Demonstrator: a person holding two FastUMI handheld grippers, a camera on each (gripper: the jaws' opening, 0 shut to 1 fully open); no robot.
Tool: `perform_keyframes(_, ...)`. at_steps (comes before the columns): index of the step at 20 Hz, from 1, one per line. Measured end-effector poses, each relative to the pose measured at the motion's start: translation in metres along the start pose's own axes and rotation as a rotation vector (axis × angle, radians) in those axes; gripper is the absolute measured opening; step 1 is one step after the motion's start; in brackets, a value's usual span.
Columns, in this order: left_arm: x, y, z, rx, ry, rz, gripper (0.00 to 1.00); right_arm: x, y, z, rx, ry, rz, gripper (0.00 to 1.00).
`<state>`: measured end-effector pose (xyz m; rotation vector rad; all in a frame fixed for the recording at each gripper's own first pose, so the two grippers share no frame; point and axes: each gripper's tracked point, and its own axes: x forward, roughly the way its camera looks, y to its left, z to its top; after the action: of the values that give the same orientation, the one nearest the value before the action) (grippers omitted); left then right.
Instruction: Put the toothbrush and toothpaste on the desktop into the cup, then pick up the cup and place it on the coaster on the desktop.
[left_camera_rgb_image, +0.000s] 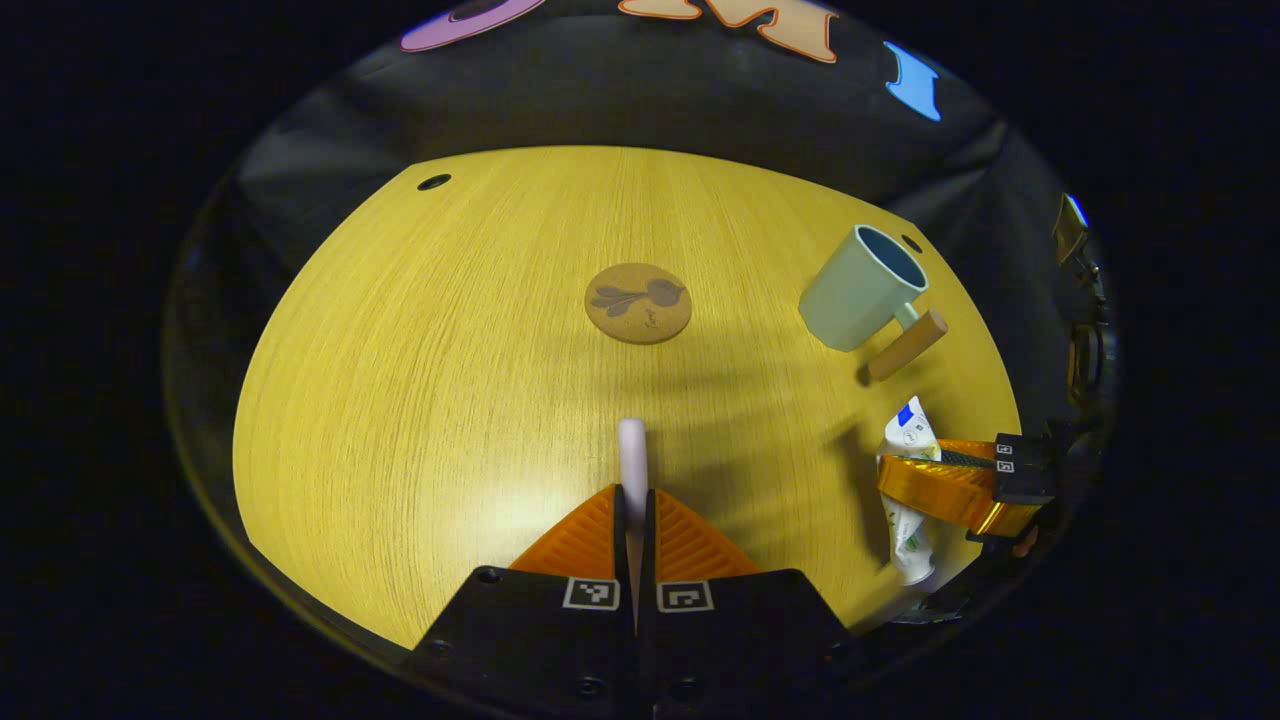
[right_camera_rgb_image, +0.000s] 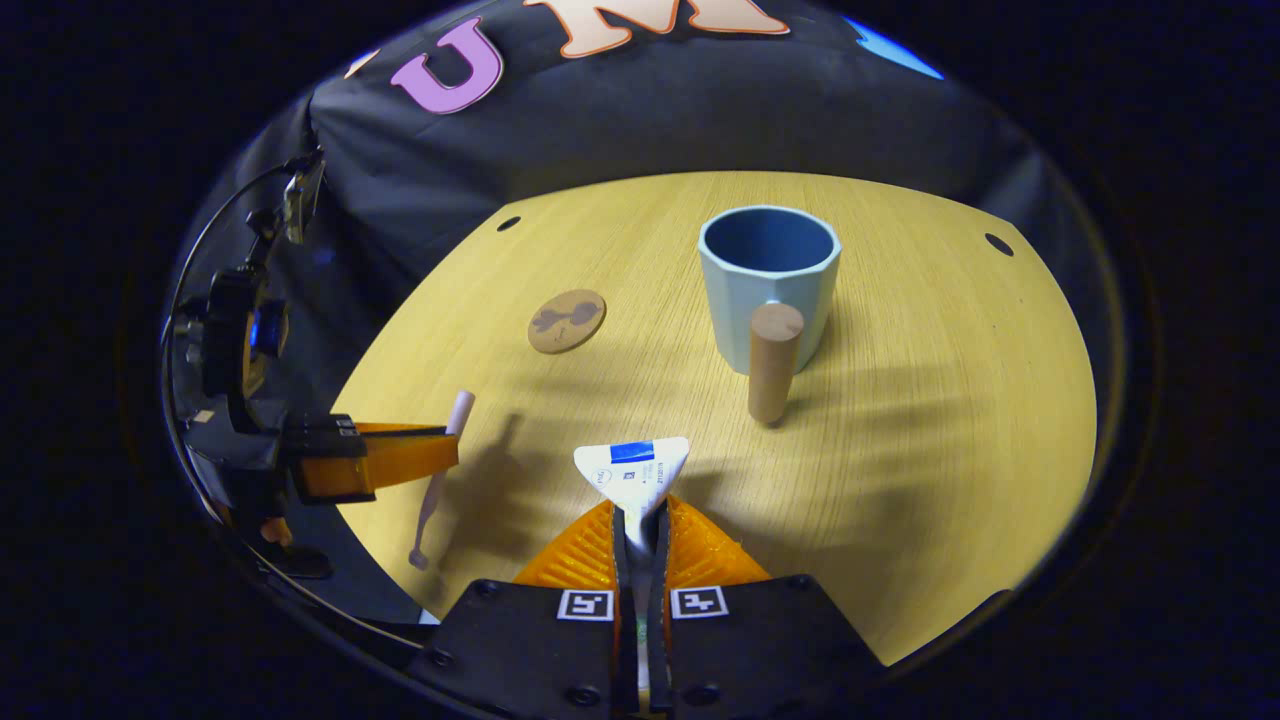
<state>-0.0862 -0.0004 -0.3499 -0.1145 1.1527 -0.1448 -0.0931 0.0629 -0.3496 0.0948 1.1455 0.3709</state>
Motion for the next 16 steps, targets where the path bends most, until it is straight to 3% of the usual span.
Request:
perform_keyframes(5,0.003,0.009,-0.021,-0.017,-0.034,-0.028,0.0,-0.022,0.0,0.04,0.076,-0.108,0.052,0.06)
perform_keyframes(9,-0.005,0.023,-0.063,-0.031,-0.066,-0.049,0.0,-0.036,-0.004,0.105,0.108,-0.273,0.11,0.06)
perform_keyframes(16,-0.034,0.026,-0.118,-0.054,-0.113,-0.067,0.0,-0.036,-0.023,0.181,0.095,-0.441,0.118,0.06)
